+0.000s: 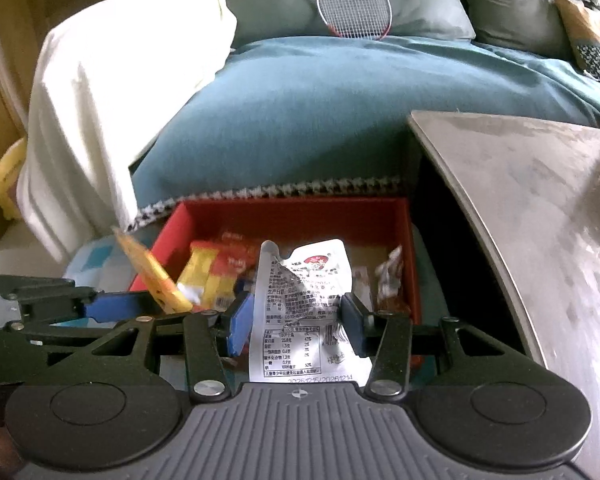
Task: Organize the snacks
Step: 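Lower both packets into the red box and open both grippers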
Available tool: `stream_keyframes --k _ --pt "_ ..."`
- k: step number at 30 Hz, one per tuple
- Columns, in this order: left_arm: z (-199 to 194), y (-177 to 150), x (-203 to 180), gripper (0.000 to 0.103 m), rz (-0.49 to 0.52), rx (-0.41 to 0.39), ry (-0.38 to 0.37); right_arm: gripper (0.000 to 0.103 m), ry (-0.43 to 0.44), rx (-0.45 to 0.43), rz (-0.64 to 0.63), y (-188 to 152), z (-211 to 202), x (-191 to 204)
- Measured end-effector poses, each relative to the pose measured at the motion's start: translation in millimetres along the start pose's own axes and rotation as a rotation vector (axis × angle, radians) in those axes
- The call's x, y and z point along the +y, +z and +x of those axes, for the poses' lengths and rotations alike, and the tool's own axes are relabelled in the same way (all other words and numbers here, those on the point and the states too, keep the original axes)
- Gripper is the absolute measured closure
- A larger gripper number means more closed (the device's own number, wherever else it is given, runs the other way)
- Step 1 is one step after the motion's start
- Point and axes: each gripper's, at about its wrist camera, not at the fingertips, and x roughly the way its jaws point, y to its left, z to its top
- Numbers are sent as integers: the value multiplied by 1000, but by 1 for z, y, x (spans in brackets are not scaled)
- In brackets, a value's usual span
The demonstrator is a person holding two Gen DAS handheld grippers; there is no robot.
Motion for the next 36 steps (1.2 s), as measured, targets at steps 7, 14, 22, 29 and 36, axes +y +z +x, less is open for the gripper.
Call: stream_keyframes --k 7,14,22,29,36 --pt "34 10 10 77 -19 39 31 47 2 39 18 13 40 -5" --pt "73 9 20 77 -36 95 62 46 -21 100 16 14 81 -7" --pt "68 9 20 76 -36 94 82 36 -87 138 49 6 92 -21" --pt "50 0 15 66 -17 87 109 18 -89 133 53 1 70 -14" --pt "28 -11 16 60 -22 72 132 14 -81 131 61 -7 51 -7"
